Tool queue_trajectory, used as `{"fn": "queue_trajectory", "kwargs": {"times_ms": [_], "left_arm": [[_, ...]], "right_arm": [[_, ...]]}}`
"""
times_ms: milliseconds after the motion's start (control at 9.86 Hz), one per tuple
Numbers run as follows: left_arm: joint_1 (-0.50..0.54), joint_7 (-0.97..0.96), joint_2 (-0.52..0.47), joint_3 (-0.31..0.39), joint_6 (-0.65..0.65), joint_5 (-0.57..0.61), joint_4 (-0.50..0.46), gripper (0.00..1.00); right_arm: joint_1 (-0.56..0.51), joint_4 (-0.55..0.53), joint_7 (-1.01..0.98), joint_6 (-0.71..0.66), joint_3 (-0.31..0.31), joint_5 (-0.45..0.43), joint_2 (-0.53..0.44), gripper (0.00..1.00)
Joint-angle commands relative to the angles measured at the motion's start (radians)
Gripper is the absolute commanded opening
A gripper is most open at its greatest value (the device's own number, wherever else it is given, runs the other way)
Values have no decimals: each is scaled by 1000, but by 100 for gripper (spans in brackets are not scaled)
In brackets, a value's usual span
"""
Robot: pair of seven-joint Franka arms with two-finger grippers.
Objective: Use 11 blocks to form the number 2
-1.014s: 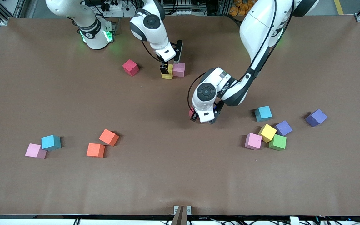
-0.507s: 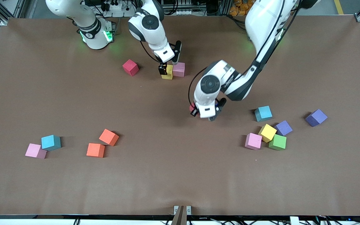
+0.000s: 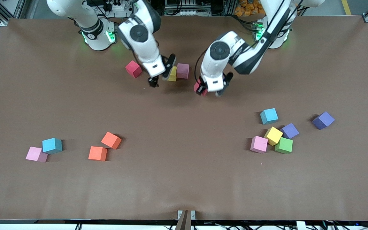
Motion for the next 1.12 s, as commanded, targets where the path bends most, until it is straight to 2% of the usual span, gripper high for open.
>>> {"fn": "queue_trajectory", "kwargs": {"times_ms": [0,101,406,609,812,913,1014], "left_arm": [[55,-115,-119,-90,101,-90,-169,0],[74,-162,-132,-121,129,-118,-198,0],[71,-210,-129,-135,163,-165,-245,0],[66,-210,-119,-162,273,-193,-283,0],[47,-213,-104,-170,283,-210,-282,0],[24,-226,-95,-170,284,-211,-283,0],[2,-233,-78,-168,284,-211,-279,0]], "right_arm": [[7,68,-8,-40,-127,7,3,100],[-18,111,-8,-45,-168,7,28,100],[-237,208,-45,-48,-166,5,138,100],[-282,329,-152,-56,-166,8,241,100],[-321,441,-308,-53,-164,14,356,100],[-359,479,-386,-49,-155,17,403,100],[-422,499,-447,-49,-106,39,430,100]]}}
